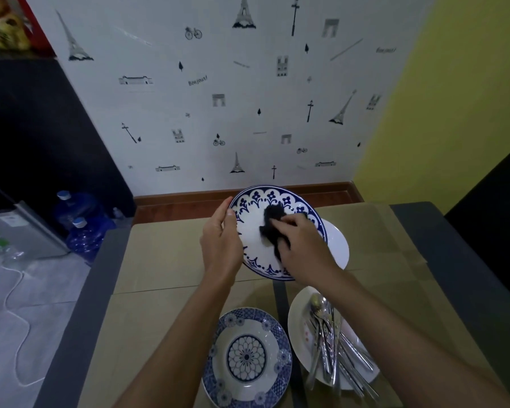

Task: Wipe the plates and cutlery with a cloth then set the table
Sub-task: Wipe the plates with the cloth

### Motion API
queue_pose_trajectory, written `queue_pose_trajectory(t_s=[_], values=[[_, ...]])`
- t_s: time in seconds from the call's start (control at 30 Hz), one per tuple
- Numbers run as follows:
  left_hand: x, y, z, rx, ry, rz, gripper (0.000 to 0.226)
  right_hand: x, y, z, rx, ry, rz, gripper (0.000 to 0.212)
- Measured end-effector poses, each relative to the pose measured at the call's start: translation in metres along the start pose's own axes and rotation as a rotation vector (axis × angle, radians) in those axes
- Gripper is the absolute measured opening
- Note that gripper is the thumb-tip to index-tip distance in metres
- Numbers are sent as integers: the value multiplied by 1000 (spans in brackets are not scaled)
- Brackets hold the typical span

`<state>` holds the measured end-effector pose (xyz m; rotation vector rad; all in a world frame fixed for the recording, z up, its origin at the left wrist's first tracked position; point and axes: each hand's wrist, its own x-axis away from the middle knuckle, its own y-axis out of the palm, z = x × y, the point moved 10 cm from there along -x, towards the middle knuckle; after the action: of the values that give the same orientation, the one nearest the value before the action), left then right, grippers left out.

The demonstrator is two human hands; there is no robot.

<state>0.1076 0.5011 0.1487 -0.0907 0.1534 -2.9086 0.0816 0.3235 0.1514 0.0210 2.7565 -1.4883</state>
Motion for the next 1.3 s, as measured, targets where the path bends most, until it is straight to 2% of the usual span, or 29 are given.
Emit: queue_pose_trajectory(t_s=[0.03, 0.1, 0.2, 0.3, 0.43, 0.47, 0.53, 0.6, 0.67, 0.77, 0.83, 0.93, 1.13, 1.3], values=[[0, 1, 2, -6, 7, -3, 36, 0, 4, -5, 56, -24, -30, 51], [-3, 1, 7, -17, 26, -7, 36, 4, 17, -25, 105, -183, -130, 57], [-8, -5, 1, -12, 6, 13, 35, 19, 26, -46, -42, -335, -239, 54], [-8, -8, -3, -14, 15, 7, 36, 23, 17, -34, -141, -273, -221, 40], [-7, -9, 2, -28, 45, 8, 37, 15, 5, 4, 1, -62, -103, 30], [-7, -9, 4, -29, 56, 10, 37, 13, 1, 9, 41, -6, -63, 30], [-6, -7, 7, -34, 71, 9, 36, 10, -1, 10, 41, 49, -20, 44], [-4, -4, 10, -45, 93, 1, 36, 7, 4, -2, -20, 14, -43, 58], [-5, -1, 12, -65, 120, -9, 36, 6, 12, -19, -64, -94, -79, 63], [-11, -1, -1, -57, 82, -17, 37, 13, 19, -40, -101, -255, -117, 59], [-13, -2, -11, -30, 61, -19, 37, 16, 20, -46, -130, -283, -129, 51], [-15, 1, -25, -35, 40, -35, 36, 13, 18, -37, -206, -227, -103, 45], [-23, 4, -57, -11, -5, -71, 36, 7, 11, 12, -431, 39, 68, 38], [-32, 5, -104, -12, -99, -97, 35, 6, 16, 59, -616, 229, 130, 41]])
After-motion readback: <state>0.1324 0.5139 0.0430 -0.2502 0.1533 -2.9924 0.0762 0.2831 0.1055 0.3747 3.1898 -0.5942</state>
